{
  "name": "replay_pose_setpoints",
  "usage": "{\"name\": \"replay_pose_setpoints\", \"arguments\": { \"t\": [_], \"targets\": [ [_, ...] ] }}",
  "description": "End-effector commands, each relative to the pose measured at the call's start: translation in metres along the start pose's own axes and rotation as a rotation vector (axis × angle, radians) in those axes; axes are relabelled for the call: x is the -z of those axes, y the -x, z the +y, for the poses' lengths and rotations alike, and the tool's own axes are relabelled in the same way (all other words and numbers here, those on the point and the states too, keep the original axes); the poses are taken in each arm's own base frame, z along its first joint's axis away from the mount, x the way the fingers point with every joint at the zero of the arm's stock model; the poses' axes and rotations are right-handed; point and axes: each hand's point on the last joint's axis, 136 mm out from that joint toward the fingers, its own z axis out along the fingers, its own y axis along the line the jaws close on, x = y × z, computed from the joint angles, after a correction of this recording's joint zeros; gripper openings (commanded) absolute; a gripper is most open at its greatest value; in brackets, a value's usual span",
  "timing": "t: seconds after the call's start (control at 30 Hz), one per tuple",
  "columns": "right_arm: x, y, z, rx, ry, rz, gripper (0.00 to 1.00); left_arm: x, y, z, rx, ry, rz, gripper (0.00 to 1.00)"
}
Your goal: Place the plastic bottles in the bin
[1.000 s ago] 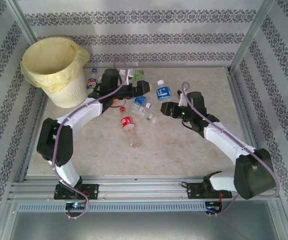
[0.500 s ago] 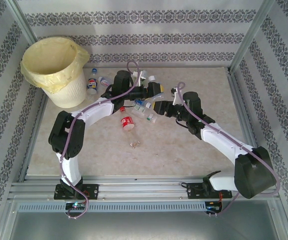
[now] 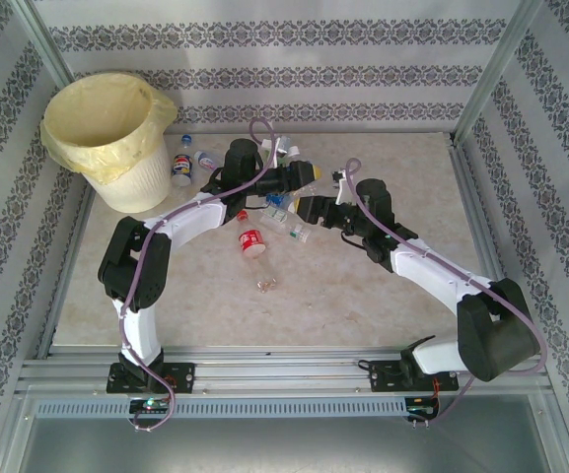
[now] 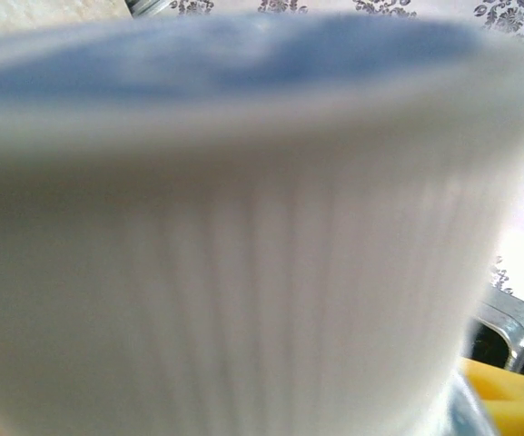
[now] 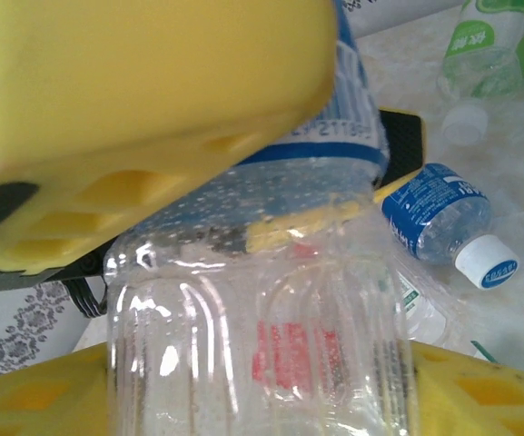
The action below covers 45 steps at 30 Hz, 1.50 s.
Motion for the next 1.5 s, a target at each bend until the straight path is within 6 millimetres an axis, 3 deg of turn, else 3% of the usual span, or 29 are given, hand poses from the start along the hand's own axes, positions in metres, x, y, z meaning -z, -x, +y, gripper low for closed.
{"name": "replay_pose_setpoints", "arguments": {
  "t": [0.0, 0.2, 0.53, 0.83, 1.17, 1.47],
  "targets": [
    [0.008, 0.012, 0.017, 0.074, 0.038, -0.046, 0.82, 0.004, 0.011, -0.012, -0.033, -0.017, -0.051, 0.6],
    [0.023, 0.012, 0.016, 0.149, -0.014, -0.046, 0.98, 0.006, 0.013, -0.006, -0.027, 0.012, -0.057, 0.58],
    [0.049, 0.017, 0.014, 0.262, -0.113, -0.064, 0.98, 0.01, 0.02, 0.001, -0.015, 0.04, -0.08, 0.57],
    [0.068, 0.032, 0.008, 0.299, -0.186, -0.195, 0.98, 0.019, 0.031, 0.008, -0.019, 0.073, -0.105, 0.57],
    [0.085, 0.038, 0.0, 0.325, -0.254, -0.276, 0.98, 0.046, 0.051, 0.011, -0.088, 0.163, -0.142, 0.57],
    [0.084, 0.039, -0.004, 0.327, -0.27, -0.268, 0.98, 0.091, 0.083, 0.011, -0.157, 0.293, -0.226, 0.55]
  ]
}}
